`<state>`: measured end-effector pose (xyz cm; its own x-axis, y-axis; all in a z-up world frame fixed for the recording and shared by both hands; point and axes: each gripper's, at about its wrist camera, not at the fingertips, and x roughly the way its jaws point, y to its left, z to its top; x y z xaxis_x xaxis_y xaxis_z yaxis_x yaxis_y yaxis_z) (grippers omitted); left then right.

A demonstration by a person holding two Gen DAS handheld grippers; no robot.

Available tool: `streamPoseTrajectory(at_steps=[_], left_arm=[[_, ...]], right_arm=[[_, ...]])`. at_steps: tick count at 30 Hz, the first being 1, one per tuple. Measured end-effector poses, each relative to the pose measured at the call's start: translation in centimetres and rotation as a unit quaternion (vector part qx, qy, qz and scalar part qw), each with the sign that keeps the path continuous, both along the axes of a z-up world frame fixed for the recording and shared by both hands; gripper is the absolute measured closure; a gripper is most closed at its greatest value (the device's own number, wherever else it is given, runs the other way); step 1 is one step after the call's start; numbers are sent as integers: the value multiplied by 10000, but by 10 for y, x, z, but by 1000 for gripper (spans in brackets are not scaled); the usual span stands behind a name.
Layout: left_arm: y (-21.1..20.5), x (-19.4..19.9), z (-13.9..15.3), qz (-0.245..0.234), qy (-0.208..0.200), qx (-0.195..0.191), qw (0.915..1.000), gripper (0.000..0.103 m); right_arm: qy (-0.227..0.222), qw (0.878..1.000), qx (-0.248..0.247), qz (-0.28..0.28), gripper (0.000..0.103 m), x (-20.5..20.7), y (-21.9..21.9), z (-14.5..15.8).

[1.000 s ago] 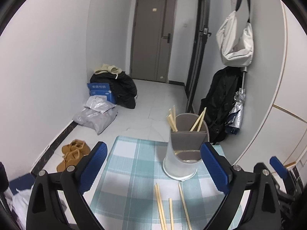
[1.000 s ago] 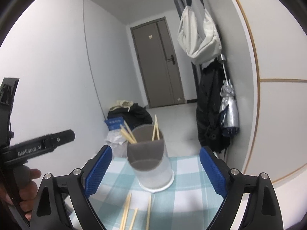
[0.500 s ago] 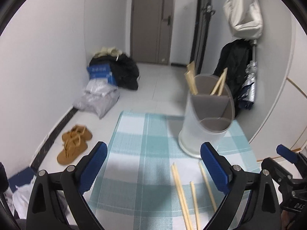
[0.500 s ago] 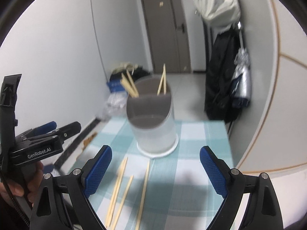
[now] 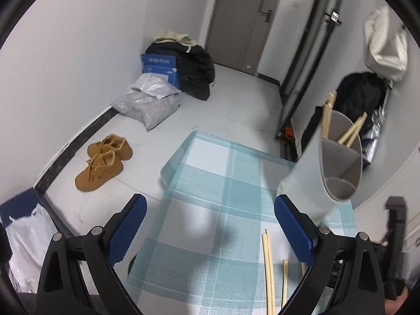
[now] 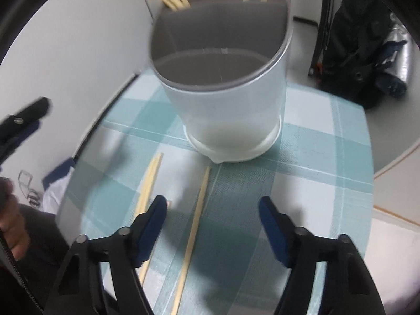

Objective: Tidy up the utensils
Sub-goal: 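Lower the right gripper onto the chopstick pile and grasp one, then grasp a chopstick with the left gripper while the right gripper lifts its chopstick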

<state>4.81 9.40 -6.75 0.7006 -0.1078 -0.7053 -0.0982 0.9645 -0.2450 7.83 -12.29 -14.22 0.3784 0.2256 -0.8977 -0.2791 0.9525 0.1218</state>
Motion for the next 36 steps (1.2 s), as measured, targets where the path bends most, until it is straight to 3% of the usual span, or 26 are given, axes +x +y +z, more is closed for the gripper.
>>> streamPoseTrajectory(at_steps=[5, 9, 11, 20, 25, 29, 36], left_arm=[[14, 1, -1, 187, 121, -342, 9992, 8], [15, 1, 0, 238, 169, -425, 9987, 8], [15, 0, 1, 245, 171, -440, 9986, 8], [17, 1, 0, 203, 200, -407, 9988, 8], [6, -2, -2, -174, 198, -408, 9988, 8], [-17, -10, -5, -763, 287, -236, 9964, 8], [-74, -23, -19, -2061, 717, -12, 9759, 8]], right_arm=[[156, 9991, -370, 148, 53, 8, 16, -16], [39, 9975, -655, 255, 60, 3, 27, -22], [-128, 9962, -818, 284, 69, -1, 32, -24], [-219, 9961, -782, 354, 98, -13, 41, -22], [-325, 9986, -408, 40, 99, -22, 15, -11], [-529, 9980, 137, -304, 99, -28, -16, 16], [-871, 9845, 1184, -953, 99, -43, -73, 48]])
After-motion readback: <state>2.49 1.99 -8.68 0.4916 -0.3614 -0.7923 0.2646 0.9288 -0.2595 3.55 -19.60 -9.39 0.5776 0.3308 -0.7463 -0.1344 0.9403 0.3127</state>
